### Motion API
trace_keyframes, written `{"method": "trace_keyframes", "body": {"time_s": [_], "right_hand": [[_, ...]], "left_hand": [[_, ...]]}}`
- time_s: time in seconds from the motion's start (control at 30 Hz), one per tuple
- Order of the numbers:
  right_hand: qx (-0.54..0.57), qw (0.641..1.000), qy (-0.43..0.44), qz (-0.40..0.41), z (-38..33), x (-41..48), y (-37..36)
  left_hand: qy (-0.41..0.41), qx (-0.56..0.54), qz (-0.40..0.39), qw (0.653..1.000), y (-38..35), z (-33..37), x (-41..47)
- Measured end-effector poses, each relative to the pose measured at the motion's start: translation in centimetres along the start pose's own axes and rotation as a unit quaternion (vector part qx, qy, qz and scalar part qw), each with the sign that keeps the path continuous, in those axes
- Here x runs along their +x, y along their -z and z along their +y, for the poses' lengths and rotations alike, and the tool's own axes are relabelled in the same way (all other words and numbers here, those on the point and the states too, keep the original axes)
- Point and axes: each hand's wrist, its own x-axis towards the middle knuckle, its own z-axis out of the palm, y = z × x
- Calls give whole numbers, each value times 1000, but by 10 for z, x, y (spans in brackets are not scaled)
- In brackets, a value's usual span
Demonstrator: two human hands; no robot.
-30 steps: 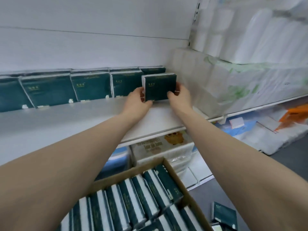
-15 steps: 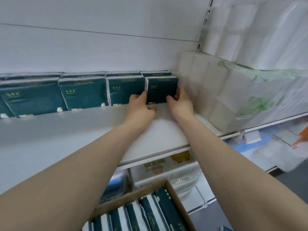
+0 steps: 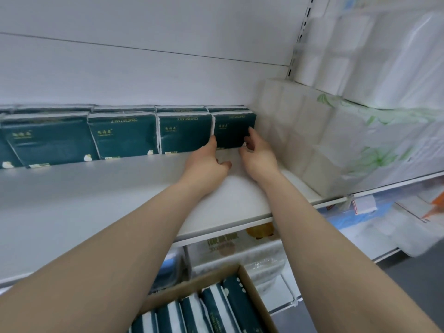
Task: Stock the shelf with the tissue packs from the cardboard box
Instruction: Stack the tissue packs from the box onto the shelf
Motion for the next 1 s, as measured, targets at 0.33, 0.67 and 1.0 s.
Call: {"method": "trace_keyframes", "body": {"time_s": [0.33, 0.67, 1.0], "right_hand": [[8, 999, -32, 38, -17, -28, 16], [17, 999, 26, 32, -46, -147, 42], [4, 999, 39, 1, -68, -285, 58]], "left_hand": [[3, -14, -44, 999, 15, 10, -19], [-78, -97, -22, 992, 56, 35, -125], [-74, -91, -115, 987, 78, 41, -243]]}}
